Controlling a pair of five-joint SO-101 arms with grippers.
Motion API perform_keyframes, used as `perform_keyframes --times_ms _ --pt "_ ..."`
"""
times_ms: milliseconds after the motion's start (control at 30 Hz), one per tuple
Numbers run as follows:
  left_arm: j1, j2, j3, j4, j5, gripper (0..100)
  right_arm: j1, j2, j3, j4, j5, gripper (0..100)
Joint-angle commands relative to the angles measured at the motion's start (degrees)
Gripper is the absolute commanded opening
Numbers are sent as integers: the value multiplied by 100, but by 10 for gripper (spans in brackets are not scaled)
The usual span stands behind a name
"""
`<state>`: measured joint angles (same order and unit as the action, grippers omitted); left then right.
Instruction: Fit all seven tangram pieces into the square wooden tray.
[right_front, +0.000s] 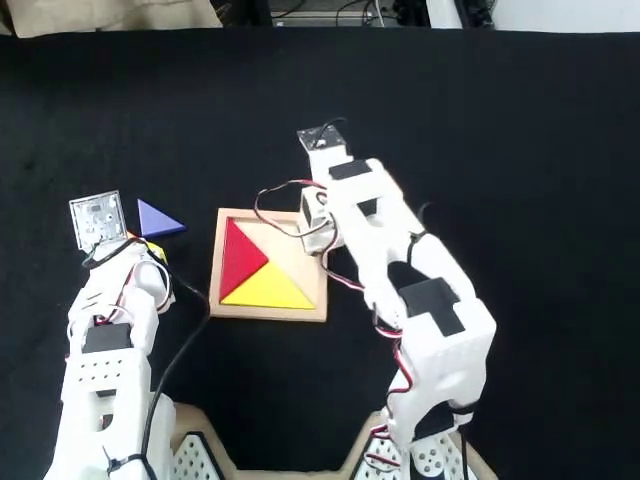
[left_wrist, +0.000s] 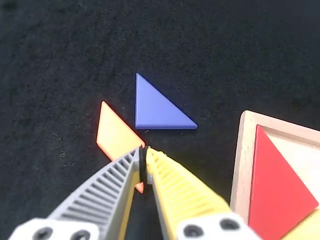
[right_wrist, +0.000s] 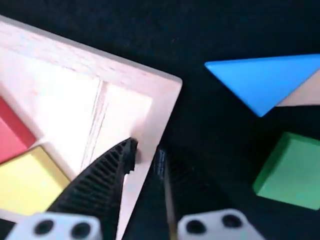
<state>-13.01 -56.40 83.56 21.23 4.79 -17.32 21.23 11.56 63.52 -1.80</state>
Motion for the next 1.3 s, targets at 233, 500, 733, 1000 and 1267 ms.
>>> perform_keyframes --times_ms 233,500,733,1000,1267 --pt "110 -114 -84 -62 0 116 -9 -4 -242 255 378 87" --pt "-567 9 -1912 2286 -835 195 167 -13 -532 589 378 128" --pt "-708 1248 -4356 4070 -1846 191 149 -576 -198 545 527 102" --pt "-479 3385 -6220 5222 -4220 191 141 -998 198 299 527 103" --pt "-998 6585 -8004 5213 -4132 191 422 -989 180 264 536 100"
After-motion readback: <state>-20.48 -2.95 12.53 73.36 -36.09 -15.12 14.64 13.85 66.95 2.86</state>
